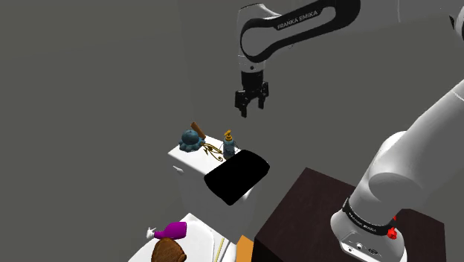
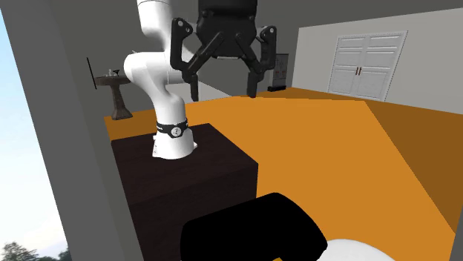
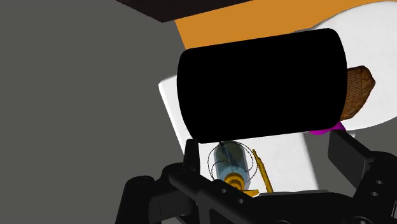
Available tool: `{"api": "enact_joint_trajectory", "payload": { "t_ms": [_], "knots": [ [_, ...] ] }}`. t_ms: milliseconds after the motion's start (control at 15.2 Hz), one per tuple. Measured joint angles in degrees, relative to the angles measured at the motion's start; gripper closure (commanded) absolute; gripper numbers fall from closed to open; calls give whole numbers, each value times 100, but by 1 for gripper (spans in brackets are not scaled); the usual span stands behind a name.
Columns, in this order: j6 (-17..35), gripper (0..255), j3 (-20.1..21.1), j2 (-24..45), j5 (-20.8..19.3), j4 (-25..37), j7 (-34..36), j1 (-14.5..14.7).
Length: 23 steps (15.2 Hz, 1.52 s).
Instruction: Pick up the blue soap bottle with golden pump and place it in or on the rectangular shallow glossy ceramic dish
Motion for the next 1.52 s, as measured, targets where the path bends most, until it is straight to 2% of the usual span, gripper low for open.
{"api": "enact_joint_trajectory", "payload": {
  "t_ms": [330, 792, 1386, 1518],
  "knots": [
    [385, 0, 1, 1115, -74, 541, 208, -49],
    [647, 0, -48, 2661, -163, 1561, 483, -63],
    [522, 0, -191, 4773, -206, 3469, 676, -98],
    [598, 0, -198, 4963, -206, 3561, 702, -89]
  ]
}}
